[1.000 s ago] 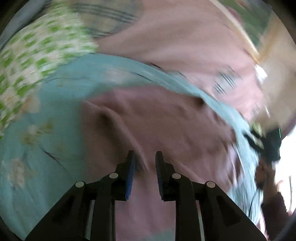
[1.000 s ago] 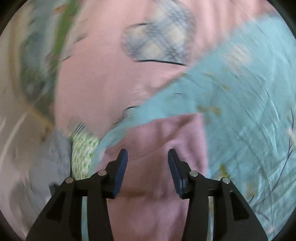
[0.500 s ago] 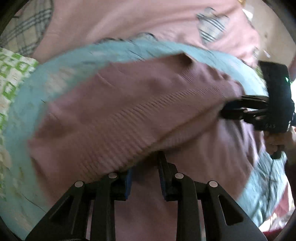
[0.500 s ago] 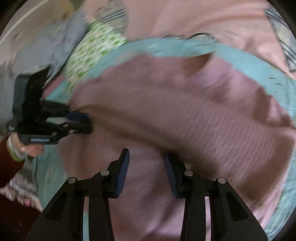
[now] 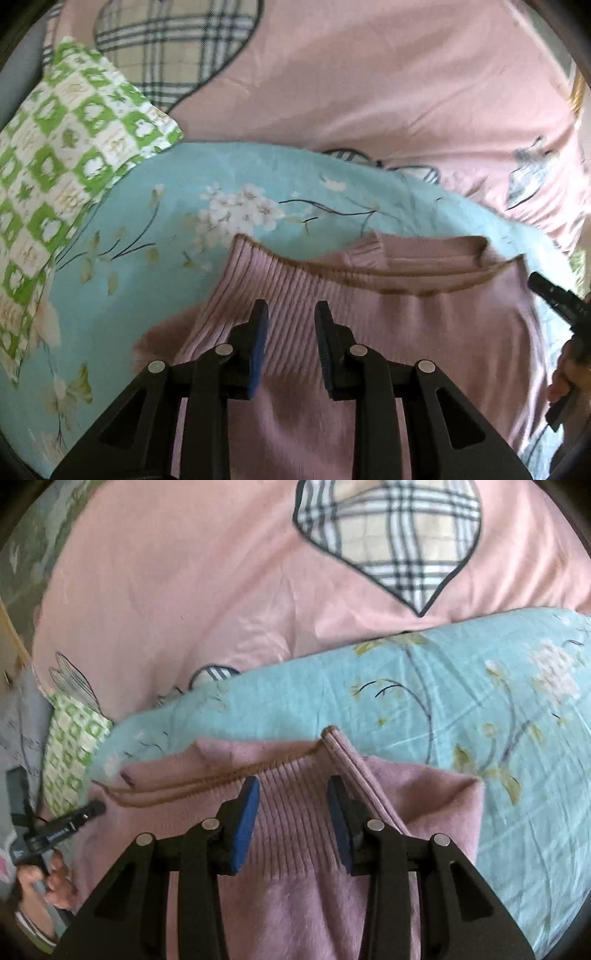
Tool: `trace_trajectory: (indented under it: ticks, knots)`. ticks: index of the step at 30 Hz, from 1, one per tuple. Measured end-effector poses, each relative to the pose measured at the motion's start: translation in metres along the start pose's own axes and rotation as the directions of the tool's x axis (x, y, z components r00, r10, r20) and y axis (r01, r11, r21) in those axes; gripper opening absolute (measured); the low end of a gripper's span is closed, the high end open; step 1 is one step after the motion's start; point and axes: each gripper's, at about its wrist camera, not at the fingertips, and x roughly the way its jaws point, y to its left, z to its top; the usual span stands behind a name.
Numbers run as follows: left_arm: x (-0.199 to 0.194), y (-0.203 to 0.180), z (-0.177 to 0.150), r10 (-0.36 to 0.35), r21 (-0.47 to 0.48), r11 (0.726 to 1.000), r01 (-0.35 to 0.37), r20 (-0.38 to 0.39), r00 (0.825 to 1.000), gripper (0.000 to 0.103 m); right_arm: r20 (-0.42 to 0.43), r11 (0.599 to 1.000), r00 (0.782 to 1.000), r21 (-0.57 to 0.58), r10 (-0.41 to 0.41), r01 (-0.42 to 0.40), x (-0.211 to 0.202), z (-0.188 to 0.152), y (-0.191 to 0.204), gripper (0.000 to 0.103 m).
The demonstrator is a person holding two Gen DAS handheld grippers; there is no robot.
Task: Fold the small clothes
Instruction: 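Release the hem and press the folded sweater flat with both grippers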
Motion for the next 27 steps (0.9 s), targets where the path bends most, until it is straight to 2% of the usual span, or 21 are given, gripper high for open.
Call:
trace_trajectory:
  ticks: [3,5,9,11,13,16,17,19,22,23,24,25,26,27]
  knots:
    - [-0.028,-0.003,-0.026,-0.049,0.021,0.999,0.049,0.014,0.999,0.032,0.002,0.997,0.998,-0.056,0.059,-0.059,-0.027,-0.013,0.013,0.041]
    - [-0.047,-0.001,-0.051,-0.051,0.041,0.998,0.05,0.015,0.999,0.036,-0.024,0.991,0.995,-0.094,0.096,-0.097,-0.033,-0.024,0.028,0.041]
    - [-0.068,-0.001,-0.088,-0.044,0.025,0.999,0.043,0.015,0.999,0.039,-0.075,0.974,0.994,-0.207,0.081,-0.095,-0.034,-0.041,0.053,0.045]
    - [-0.075,0.003,-0.1,-0.008,-0.006,1.0,0.008,0.034,0.999,0.044,-0.105,0.967,0.99,-0.229,0.092,-0.114,-0.024,-0.045,0.065,0.045]
    - [-0.084,0.01,-0.114,0.002,-0.052,0.999,0.0,0.04,0.999,0.044,-0.131,0.962,0.985,-0.233,0.112,-0.141,-0.014,-0.047,0.075,0.045]
    - [-0.096,0.019,-0.13,-0.058,-0.119,0.991,0.063,0.045,0.997,0.044,-0.151,0.949,0.976,-0.252,0.156,-0.19,-0.003,-0.049,0.094,0.045]
    - [-0.097,0.018,-0.133,-0.095,-0.122,0.988,0.1,0.045,0.994,0.044,-0.167,0.942,0.966,-0.241,0.198,-0.235,-0.001,-0.052,0.099,0.045]
    - [-0.095,0.011,-0.138,-0.139,-0.087,0.986,0.142,0.038,0.99,0.044,-0.225,0.913,0.922,-0.194,0.314,-0.358,0.009,-0.056,0.107,0.045]
    - [-0.083,0.009,-0.145,-0.122,-0.044,0.992,0.122,-0.009,0.992,0.044,-0.345,0.855,0.835,-0.142,0.43,-0.499,0.026,-0.068,0.118,0.045]
    - [-0.079,0.013,-0.149,-0.108,-0.048,0.993,0.106,-0.026,0.994,0.044,-0.393,0.845,0.816,-0.15,0.425,-0.513,0.034,-0.072,0.122,0.044]
    - [-0.075,0.017,-0.151,-0.098,-0.054,0.994,0.096,-0.037,0.994,0.044,-0.411,0.871,0.846,-0.204,0.339,-0.447,0.043,-0.077,0.124,0.043]
    - [-0.072,0.022,-0.155,-0.088,-0.063,0.994,0.085,-0.048,0.995,0.044,-0.39,0.902,0.892,-0.26,0.228,-0.344,0.052,-0.077,0.122,0.039]
    - [-0.07,0.027,-0.158,-0.08,-0.07,0.995,0.077,-0.055,0.995,0.044,-0.361,0.921,0.915,-0.265,0.179,-0.285,0.06,-0.072,0.113,0.017]
    - [-0.07,0.03,-0.161,-0.074,-0.069,0.995,0.07,-0.056,0.996,0.044,-0.338,0.938,0.925,-0.231,0.17,-0.257,0.065,-0.065,0.104,0.003]
